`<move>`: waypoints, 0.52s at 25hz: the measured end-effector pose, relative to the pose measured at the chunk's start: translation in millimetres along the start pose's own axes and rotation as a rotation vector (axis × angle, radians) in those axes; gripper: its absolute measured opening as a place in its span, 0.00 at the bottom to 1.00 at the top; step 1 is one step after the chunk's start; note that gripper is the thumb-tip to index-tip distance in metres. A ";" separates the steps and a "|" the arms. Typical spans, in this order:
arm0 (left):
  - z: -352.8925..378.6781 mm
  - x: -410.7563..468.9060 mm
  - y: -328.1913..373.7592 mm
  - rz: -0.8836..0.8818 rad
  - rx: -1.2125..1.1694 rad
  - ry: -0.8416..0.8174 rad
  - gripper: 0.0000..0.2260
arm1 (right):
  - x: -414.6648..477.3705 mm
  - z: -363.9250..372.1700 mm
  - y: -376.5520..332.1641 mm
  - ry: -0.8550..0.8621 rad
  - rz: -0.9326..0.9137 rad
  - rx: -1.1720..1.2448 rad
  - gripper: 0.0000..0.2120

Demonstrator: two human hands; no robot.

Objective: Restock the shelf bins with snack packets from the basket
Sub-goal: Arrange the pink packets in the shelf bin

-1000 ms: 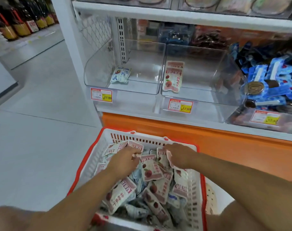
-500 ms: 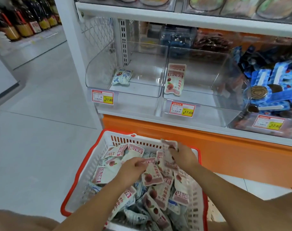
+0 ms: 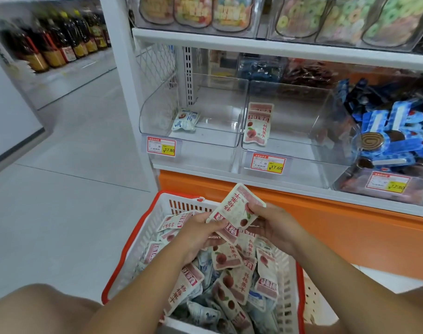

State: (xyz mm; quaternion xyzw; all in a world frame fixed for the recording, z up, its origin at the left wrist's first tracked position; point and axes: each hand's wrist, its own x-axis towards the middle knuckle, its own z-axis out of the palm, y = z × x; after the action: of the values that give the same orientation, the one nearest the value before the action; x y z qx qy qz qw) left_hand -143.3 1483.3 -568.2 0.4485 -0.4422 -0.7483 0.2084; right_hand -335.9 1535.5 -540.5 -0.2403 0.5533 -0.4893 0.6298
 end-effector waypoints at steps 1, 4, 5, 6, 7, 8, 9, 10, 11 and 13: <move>-1.0 -3.1 4.6 0.010 0.026 0.006 0.13 | -0.7 0.0 -3.0 -0.001 0.001 -0.029 0.11; -1.0 -9.3 22.9 0.039 -0.014 0.029 0.11 | -1.1 1.0 -10.4 0.032 -0.015 -0.005 0.12; -0.3 -11.0 30.6 0.060 -0.052 0.015 0.11 | -1.5 2.7 -13.5 0.035 -0.023 0.044 0.13; 0.1 -11.3 37.4 0.085 -0.061 0.001 0.12 | -2.3 5.1 -16.6 0.017 -0.031 0.089 0.13; 0.8 -12.4 44.6 0.111 -0.039 -0.005 0.13 | -3.5 7.6 -20.2 -0.022 -0.039 0.099 0.15; 1.2 -13.7 52.3 0.137 0.003 0.002 0.13 | -6.2 10.2 -26.2 -0.064 -0.049 0.049 0.17; 0.9 -15.5 60.4 0.156 0.050 0.014 0.13 | -10.1 12.7 -34.0 -0.089 -0.070 -0.064 0.20; 0.1 -17.7 69.5 0.177 0.093 0.019 0.13 | -13.9 14.4 -43.0 -0.093 -0.103 -0.213 0.21; -1.2 -20.0 79.0 0.194 0.126 0.016 0.12 | -18.0 16.3 -52.5 -0.080 -0.142 -0.358 0.20; -3.0 -25.5 99.5 0.222 0.216 -0.020 0.10 | -28.1 22.5 -71.8 -0.054 -0.217 -0.550 0.14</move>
State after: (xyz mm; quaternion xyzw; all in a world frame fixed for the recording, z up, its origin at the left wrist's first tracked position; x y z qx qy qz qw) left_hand -136.1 1448.0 -472.0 0.4092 -0.5692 -0.6729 0.2361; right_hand -337.4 1525.7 -460.8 -0.4729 0.6192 -0.3788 0.4995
